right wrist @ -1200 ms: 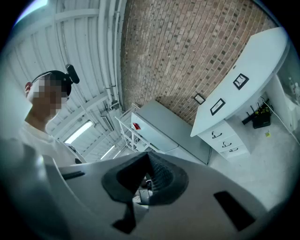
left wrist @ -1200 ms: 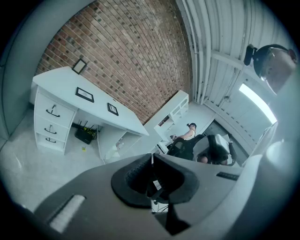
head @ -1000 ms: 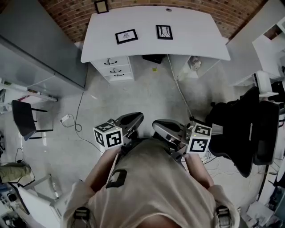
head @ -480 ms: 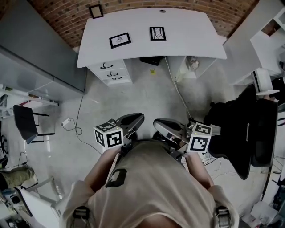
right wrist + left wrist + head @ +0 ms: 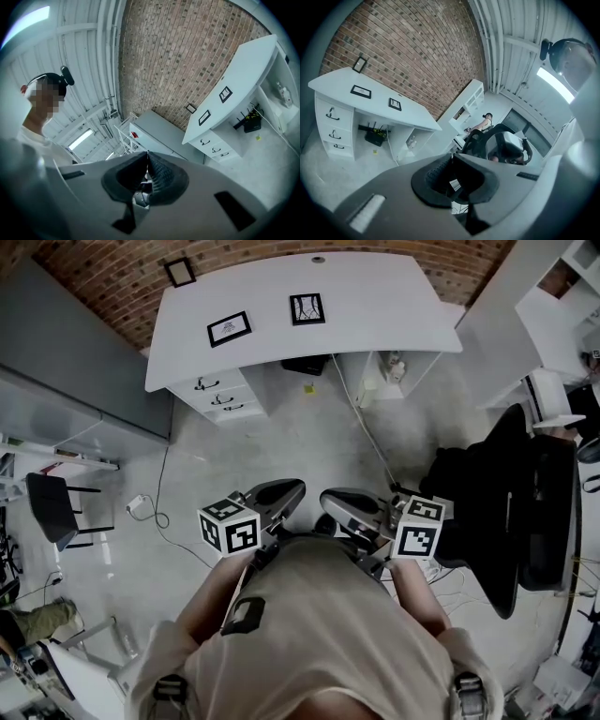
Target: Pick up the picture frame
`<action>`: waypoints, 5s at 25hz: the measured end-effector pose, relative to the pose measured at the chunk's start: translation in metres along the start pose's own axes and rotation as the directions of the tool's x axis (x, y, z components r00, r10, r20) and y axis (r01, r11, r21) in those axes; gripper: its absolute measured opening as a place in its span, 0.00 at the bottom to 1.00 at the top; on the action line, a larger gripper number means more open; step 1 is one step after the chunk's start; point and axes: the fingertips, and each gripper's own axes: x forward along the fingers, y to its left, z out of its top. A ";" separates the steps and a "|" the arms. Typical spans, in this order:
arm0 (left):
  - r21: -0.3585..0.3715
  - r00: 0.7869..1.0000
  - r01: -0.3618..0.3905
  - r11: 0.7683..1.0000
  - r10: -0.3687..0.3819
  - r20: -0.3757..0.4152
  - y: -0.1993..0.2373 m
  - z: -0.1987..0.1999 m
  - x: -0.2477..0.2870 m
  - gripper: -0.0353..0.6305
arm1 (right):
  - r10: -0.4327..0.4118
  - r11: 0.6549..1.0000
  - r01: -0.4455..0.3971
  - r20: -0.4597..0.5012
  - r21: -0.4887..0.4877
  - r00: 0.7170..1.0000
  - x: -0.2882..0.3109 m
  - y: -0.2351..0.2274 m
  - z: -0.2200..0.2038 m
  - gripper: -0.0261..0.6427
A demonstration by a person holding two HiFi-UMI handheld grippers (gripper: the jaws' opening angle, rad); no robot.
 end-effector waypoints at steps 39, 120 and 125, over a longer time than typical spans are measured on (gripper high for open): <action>-0.034 0.997 0.068 0.997 -0.068 -0.024 0.107 0.096 0.012 0.07 | -0.209 0.971 0.212 0.040 -0.110 0.977 0.101 -0.071 0.087 0.05; -0.070 0.905 -0.366 0.928 0.373 0.205 0.270 0.295 0.076 0.07 | -0.013 0.998 0.026 -0.266 0.048 0.964 0.202 -0.253 0.269 0.05; -0.059 0.899 -0.387 0.920 0.391 0.197 0.300 0.305 0.061 0.07 | -0.063 0.996 0.078 -0.257 0.050 0.964 0.213 -0.265 0.272 0.05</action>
